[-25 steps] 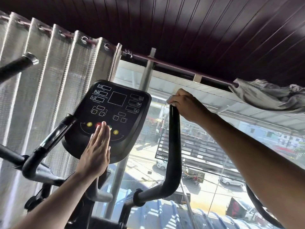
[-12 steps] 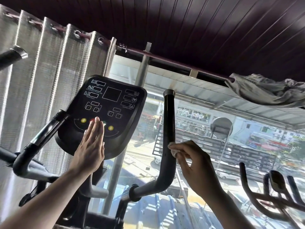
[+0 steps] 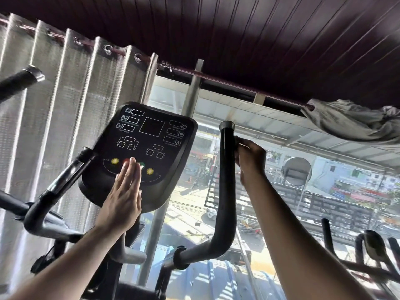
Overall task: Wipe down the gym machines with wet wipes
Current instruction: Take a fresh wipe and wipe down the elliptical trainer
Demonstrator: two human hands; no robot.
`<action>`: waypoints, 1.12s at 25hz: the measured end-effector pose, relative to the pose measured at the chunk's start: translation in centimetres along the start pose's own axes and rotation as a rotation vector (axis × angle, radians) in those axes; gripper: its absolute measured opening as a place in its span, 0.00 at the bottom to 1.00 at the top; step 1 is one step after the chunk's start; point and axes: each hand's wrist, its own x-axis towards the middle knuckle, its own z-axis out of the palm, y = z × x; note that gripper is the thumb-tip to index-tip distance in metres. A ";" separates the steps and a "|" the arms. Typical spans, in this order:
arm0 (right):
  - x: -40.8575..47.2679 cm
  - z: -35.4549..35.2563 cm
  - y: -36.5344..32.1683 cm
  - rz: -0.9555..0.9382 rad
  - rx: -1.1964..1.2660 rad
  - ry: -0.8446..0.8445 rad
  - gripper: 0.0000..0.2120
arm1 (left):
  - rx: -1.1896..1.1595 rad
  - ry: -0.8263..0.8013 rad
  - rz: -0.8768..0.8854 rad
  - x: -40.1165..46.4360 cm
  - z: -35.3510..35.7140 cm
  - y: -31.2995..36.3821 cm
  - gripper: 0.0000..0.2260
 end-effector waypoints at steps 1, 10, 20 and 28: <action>0.6 0.7 -0.4 0.096 0.064 0.002 0.07 | -0.001 -0.004 -0.004 0.1 -0.1 0.1 0.35; -4.0 -1.8 2.3 0.337 0.403 -0.465 0.10 | 0.001 -0.040 -0.016 0.1 -0.6 0.2 0.34; -4.1 -1.9 1.5 0.531 0.628 -0.486 0.15 | 0.016 -0.022 -0.027 0.0 -0.3 0.3 0.34; 2.3 1.7 -1.7 0.466 0.635 -0.321 0.19 | -0.001 0.004 0.007 0.1 -0.2 0.0 0.35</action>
